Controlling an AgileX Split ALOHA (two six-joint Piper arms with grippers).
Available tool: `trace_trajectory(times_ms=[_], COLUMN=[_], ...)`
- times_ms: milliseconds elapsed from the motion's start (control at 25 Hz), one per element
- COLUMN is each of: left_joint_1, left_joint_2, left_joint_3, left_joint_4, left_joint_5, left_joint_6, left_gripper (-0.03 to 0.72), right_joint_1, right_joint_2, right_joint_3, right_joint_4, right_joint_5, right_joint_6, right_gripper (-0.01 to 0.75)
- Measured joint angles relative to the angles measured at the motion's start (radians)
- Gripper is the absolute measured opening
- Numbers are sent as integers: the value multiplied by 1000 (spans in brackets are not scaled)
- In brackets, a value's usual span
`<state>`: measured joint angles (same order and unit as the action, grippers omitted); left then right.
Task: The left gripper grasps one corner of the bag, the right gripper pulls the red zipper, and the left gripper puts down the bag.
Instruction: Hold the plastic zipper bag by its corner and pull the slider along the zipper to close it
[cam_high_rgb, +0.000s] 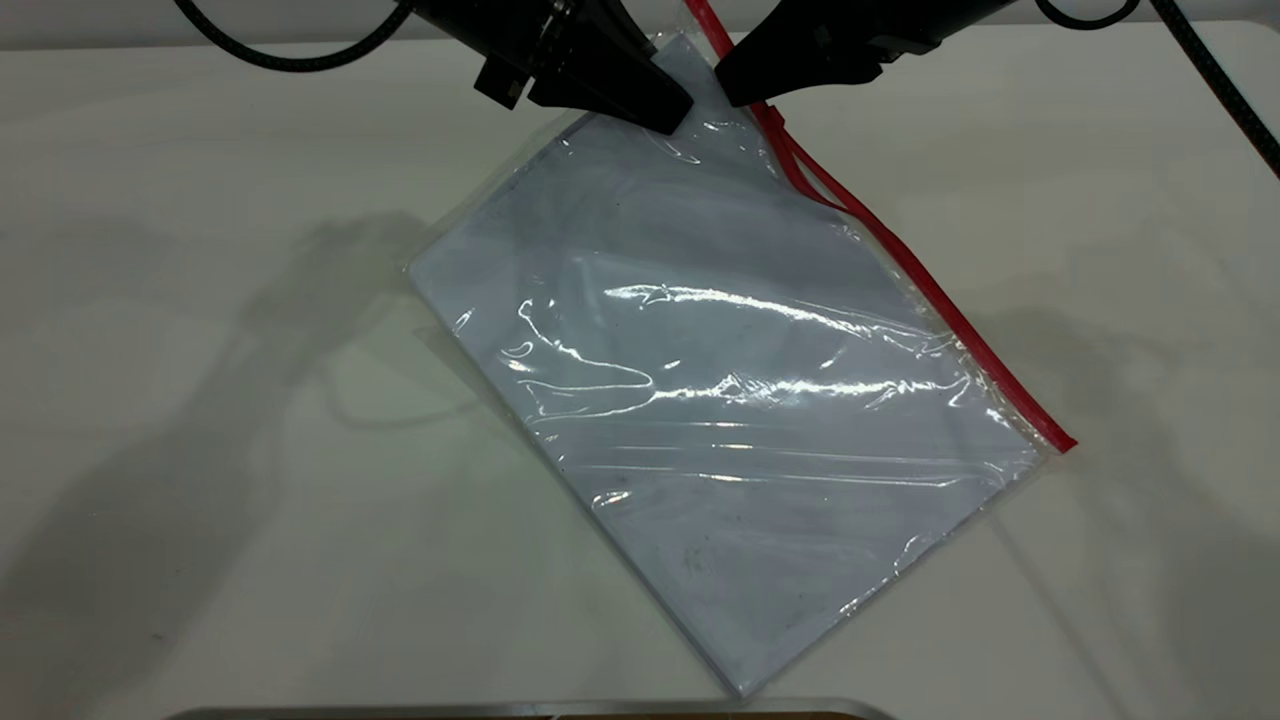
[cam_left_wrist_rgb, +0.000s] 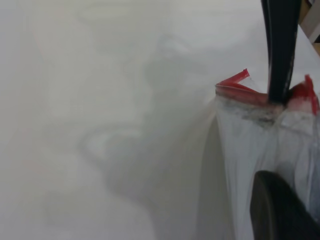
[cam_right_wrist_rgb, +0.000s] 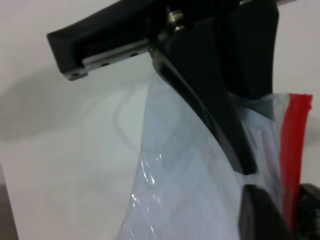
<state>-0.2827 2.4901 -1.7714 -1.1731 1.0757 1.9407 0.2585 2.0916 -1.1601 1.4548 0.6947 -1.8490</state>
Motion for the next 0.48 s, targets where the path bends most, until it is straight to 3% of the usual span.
trace_trajectory(times_ms=[120, 200, 480], left_joint_1=[0, 0, 0], left_joint_2=[0, 0, 0], left_joint_3=[0, 0, 0], left_joint_4=[1, 1, 2], left_joint_5=[-9, -10, -14], left_joint_6=[-1, -2, -2], left_gripper=[53, 53, 53], right_joint_1=[0, 0, 0], right_joint_2=[0, 0, 0], right_joint_3=[0, 0, 0], right_joint_4=[-1, -3, -37], right_joint_5=[3, 0, -93], right_joint_6=[11, 16, 24], right_gripper=[402, 459, 474])
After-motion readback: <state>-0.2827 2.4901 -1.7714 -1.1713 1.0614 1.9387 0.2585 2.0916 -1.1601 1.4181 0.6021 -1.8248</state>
